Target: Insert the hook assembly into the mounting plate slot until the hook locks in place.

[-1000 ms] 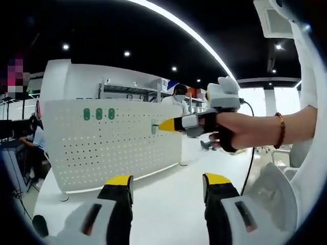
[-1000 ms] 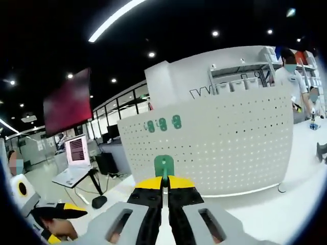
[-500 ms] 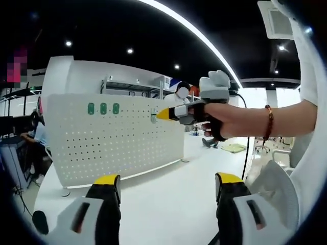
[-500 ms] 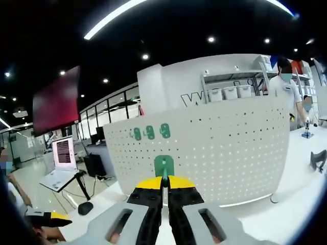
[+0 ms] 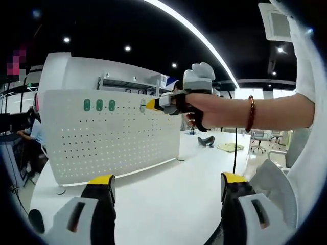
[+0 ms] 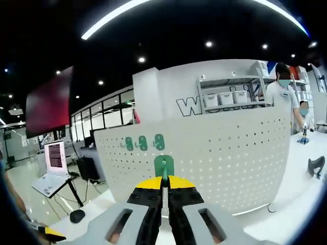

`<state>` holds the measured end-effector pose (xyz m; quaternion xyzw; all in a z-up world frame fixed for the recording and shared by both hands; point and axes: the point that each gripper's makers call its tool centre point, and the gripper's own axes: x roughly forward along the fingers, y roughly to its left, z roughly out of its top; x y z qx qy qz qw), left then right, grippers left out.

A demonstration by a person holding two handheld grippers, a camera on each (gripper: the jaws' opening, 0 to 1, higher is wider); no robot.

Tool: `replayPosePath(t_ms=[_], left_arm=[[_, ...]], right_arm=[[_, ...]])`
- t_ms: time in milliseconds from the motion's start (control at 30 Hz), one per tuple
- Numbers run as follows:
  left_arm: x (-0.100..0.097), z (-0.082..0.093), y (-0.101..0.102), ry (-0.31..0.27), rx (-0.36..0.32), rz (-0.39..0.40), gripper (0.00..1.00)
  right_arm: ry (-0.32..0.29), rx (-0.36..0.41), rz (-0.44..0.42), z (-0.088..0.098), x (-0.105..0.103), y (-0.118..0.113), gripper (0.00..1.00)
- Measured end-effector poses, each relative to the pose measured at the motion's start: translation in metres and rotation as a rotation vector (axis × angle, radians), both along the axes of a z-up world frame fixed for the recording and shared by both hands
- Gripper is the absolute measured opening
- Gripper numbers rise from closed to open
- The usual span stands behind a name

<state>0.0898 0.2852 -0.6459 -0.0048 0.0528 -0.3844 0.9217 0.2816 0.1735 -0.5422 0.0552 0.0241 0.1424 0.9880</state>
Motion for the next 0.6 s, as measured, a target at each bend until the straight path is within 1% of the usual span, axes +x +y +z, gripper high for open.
replayPosePath(t_ms=[67,200,333,433,600], left_arm=[[0.000,0.000,0.001,-0.001,0.001,0.000,0.86],[0.001,-0.004,0.003,0.011,0.004,0.006,0.86],[0.001,-0.005,0.004,0.014,0.000,0.007,0.86],[0.002,-0.008,0.006,0.019,0.015,0.010,0.86],[0.004,-0.007,0.009,0.019,0.005,0.017,0.85]], right_arm=[[-0.013,-0.020,-0.006,0.004,0.005,-0.001,0.01],[-0.016,-0.008,-0.011,0.009,0.012,-0.002,0.01],[-0.027,-0.026,-0.018,0.013,0.018,-0.001,0.01],[-0.034,-0.025,-0.028,0.015,0.021,-0.001,0.01],[-0.022,-0.037,-0.037,0.012,0.030,-0.001,0.01]])
